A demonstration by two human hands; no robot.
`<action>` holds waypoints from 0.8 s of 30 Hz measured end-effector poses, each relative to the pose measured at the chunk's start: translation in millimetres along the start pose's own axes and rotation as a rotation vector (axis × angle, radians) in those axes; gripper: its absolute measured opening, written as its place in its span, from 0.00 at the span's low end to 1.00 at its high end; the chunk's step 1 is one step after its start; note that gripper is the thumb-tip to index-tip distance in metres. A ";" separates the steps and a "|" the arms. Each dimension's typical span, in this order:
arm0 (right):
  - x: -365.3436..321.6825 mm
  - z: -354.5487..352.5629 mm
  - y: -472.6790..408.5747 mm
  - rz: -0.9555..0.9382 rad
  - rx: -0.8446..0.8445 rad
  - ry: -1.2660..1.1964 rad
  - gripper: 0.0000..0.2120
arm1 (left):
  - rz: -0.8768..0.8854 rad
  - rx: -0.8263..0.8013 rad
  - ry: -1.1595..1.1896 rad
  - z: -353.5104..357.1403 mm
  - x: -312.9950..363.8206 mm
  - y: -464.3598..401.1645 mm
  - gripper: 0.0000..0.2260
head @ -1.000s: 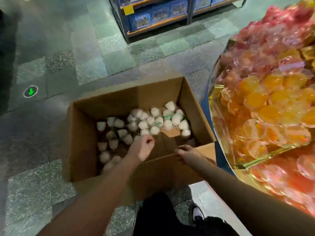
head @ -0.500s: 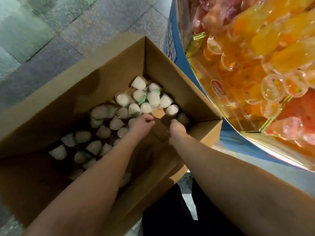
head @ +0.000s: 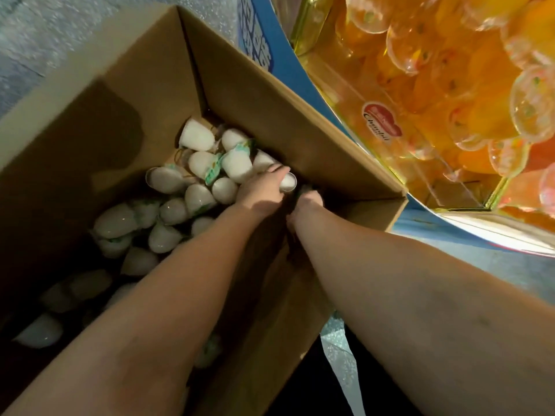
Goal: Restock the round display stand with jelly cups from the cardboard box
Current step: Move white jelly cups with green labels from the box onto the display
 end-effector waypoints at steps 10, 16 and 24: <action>-7.0 -16.3 -23.5 -0.334 0.134 1.315 0.31 | -0.023 0.036 -0.061 2.8 -1.8 12.0 0.21; -3.4 -9.7 42.3 -0.049 -0.012 0.154 0.24 | -0.315 0.310 0.463 -25.2 -58.9 108.8 0.12; 9.0 -4.5 134.6 0.079 -0.227 -0.203 0.16 | -0.424 0.242 1.567 -29.0 -62.6 211.1 0.10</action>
Point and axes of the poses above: each hand's wrist, its own y-axis away from the middle knuckle, its own z-axis out of the palm, x = y × z, the point moved 9 cm from there along -y, towards the middle knuckle, and after that the axes turned 5 degrees about -z, right-handed, at the moved point
